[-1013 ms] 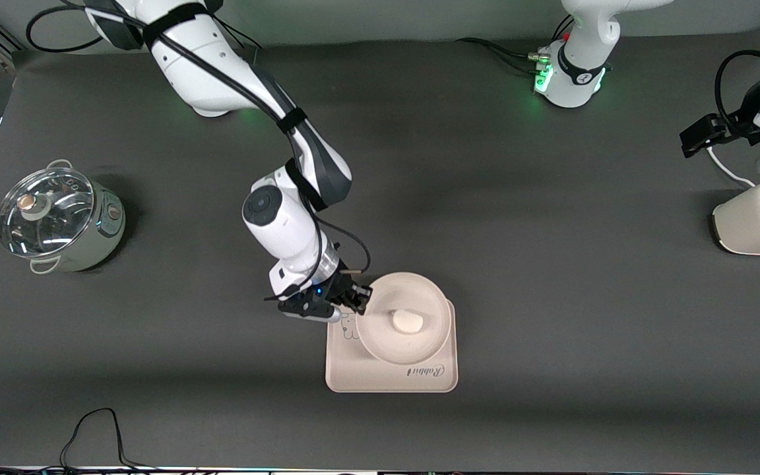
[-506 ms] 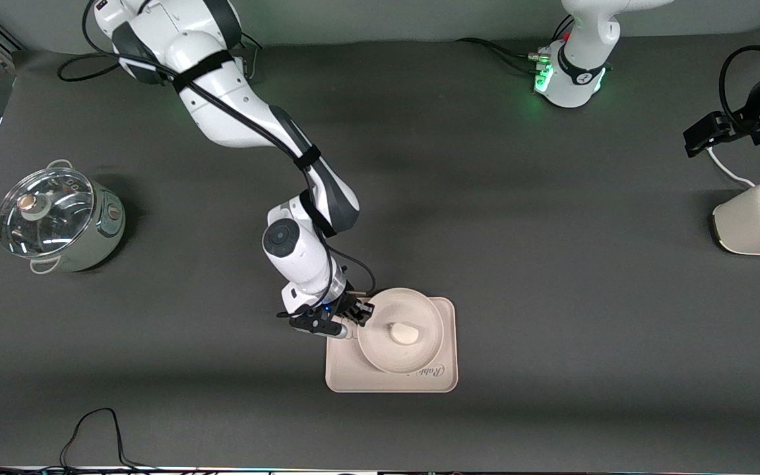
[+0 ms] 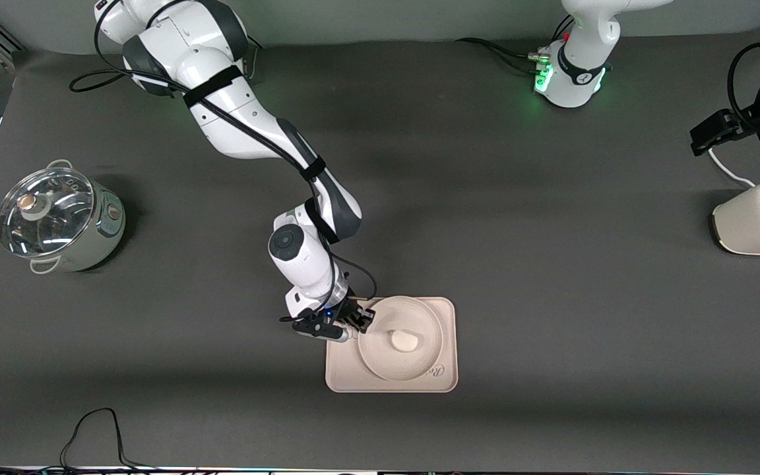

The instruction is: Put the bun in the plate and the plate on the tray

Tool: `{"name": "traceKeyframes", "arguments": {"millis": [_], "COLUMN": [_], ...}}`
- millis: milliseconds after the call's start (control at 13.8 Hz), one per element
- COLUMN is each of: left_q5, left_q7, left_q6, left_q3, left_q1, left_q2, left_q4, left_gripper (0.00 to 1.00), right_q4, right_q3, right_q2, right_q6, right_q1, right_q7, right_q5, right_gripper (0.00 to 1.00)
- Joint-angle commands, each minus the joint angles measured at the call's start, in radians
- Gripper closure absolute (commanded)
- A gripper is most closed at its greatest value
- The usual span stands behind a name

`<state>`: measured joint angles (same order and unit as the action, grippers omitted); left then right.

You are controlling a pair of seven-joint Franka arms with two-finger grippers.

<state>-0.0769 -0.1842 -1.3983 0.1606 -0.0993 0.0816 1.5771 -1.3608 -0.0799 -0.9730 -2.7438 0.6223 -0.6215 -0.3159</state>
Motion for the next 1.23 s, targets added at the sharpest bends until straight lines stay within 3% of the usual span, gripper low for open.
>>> {"name": "traceKeyframes", "arguments": {"millis": [0,145,362,579,868,1013,1157], "left_q5": [0.014,0.017,0.026,0.034,0.043,0.043,0.042], "left_q7": [0.016,0.037,0.046,0.045,0.052,0.054,0.054], "left_q6": [0.013,0.010,0.008,-0.004,-0.063,-0.090,-0.135], "left_q3": [0.004,-0.003,-0.003,-0.003,-0.006,-0.013,-0.012], "left_q1": [0.003,-0.007,-0.007,0.001,-0.010,-0.008,-0.007], "left_q2": [0.003,0.000,-0.016,-0.020,-0.011,-0.008,-0.006], "left_q4": [-0.032,-0.048,-0.089,-0.088,-0.030,0.009,0.056], "left_gripper": [0.00,0.00,0.00,0.00,0.00,0.00,0.00], "right_q4": [0.026,0.020,0.019,0.012,-0.124,-0.205,-0.235], "right_q3": [0.008,0.000,-0.004,-0.052,-0.041,-0.041,-0.040], "right_q2": [0.003,0.045,0.155,0.282,0.575,0.735,0.836], "right_q6": [0.013,0.094,0.335,0.540,0.812,0.945,1.039], "right_q1": [-0.007,-0.009,-0.039,-0.041,-0.151,-0.232,-0.318], "right_q7": [0.020,0.017,0.020,0.029,0.099,0.222,0.346], "right_q5": [-0.028,-0.029,-0.019,-0.009,0.125,0.130,0.132], "right_gripper": [0.00,0.00,0.00,0.00,0.00,0.00,0.00]}}
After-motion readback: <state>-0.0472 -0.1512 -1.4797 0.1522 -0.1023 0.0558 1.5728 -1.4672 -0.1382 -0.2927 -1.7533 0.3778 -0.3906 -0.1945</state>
